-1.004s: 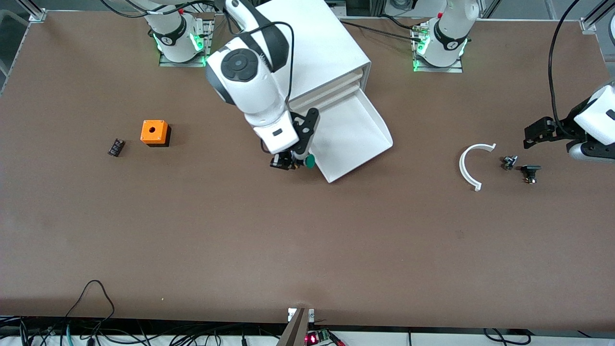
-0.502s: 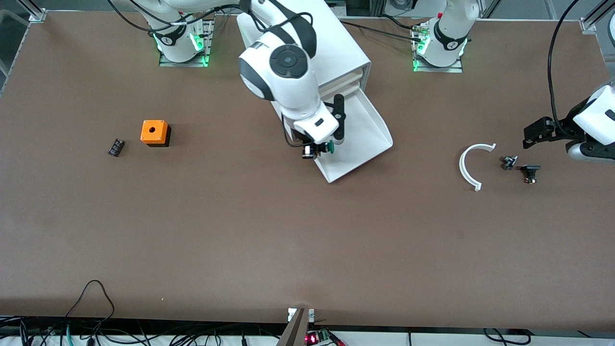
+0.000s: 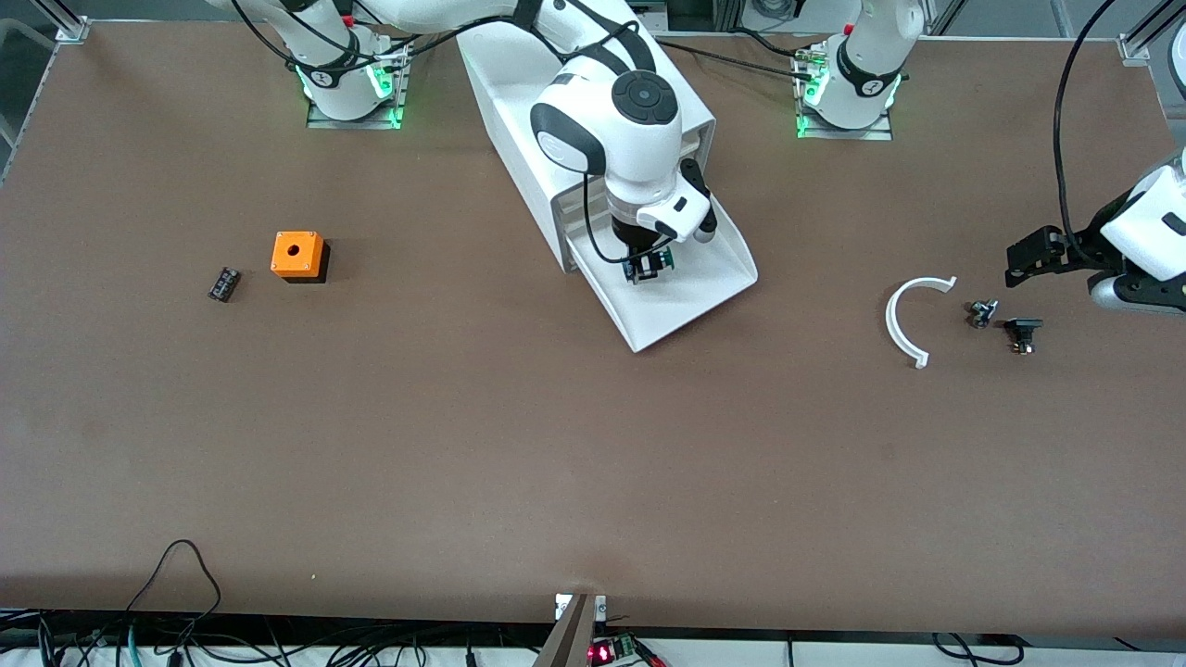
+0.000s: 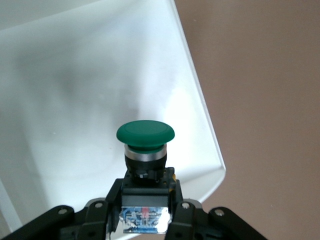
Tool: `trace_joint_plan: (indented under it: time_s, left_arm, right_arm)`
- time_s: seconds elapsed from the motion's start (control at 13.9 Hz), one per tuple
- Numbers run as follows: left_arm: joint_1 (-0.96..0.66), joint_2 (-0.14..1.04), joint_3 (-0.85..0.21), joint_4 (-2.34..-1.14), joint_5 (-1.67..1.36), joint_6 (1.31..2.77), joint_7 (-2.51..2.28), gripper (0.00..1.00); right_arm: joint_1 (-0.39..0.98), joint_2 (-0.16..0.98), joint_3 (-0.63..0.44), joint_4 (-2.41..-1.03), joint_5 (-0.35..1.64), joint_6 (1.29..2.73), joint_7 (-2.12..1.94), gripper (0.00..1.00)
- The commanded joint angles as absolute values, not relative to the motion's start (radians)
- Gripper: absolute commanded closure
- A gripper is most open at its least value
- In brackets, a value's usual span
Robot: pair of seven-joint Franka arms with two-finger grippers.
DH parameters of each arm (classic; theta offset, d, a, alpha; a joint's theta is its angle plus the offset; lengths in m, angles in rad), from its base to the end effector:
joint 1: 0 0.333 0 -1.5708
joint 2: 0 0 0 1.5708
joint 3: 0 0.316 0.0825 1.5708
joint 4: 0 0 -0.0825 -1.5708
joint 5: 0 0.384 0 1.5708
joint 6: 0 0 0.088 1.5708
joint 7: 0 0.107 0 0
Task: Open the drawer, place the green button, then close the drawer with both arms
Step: 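Lower the green button into the open drawer and open the right gripper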
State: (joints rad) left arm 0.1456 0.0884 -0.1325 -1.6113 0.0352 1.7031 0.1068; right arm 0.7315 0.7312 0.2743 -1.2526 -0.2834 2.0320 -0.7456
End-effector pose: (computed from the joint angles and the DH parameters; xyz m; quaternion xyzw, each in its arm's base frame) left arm 0.5895 0.0141 0.5667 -0.9987 0.0488 -0.0014 0.0117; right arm 0.4590 0.5948 0.3451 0.6229 0.7804 0.0419 0.0343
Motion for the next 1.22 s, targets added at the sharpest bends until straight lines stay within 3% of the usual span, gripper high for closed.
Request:
trace_joint_plan:
  time_s: [0.0,0.65,1.15]
  left_arm:
    - [0.141,0.089,-0.133,-1.594,0.063,1.698,0.098,0.0]
    - [0.143,0.098,-0.132,-1.594,0.052,1.692,0.075,0.0]
    - [0.15,0.1,-0.126,-1.594,0.051,1.697,0.092,0.0]
  right_arm:
    - [0.739,0.771,0.287,-1.2,-0.302,2.0,-0.779,0.71]
    - [0.815,0.827,0.287,-1.206,-0.337,2.011,-0.764,0.7]
    - [0.816,0.867,0.285,-1.21,-0.365,2.033,-0.73,0.6]
